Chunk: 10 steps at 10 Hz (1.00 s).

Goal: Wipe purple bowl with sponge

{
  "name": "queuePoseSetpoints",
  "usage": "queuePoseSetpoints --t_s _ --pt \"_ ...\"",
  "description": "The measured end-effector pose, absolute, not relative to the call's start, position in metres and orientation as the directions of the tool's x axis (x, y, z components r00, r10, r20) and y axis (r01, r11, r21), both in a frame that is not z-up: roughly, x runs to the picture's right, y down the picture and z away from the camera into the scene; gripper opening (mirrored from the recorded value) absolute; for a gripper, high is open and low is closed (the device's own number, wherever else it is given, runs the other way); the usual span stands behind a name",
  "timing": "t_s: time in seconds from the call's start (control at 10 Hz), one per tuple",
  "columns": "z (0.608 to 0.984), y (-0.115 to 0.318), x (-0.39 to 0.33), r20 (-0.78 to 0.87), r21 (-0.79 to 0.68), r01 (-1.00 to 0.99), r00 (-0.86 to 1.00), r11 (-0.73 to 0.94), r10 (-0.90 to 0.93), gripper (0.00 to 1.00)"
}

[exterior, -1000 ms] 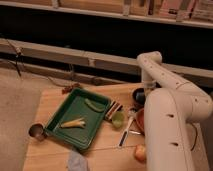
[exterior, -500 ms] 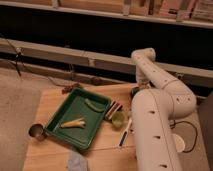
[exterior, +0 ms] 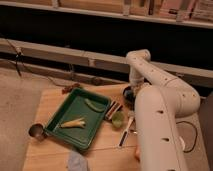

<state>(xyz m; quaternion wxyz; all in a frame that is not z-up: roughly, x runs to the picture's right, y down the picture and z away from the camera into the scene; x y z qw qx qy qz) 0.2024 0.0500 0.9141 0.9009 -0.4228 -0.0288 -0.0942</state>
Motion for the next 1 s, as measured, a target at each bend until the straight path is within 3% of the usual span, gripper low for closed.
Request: queuePoseSetpoints --t_s 0.3,0.6,1.0 --pt "0.889 0.073 0.165 0.200 -0.754 0.235 0.972 0.614 -0.126 0.00" --pt "0.885 0.080 0.162 0.181 -0.766 0.198 0.979 0.611 -0.089 0.07" --pt "0.883 0.064 0.201 0.183 -0.746 0.170 0.982 0.644 -0.048 0.00"
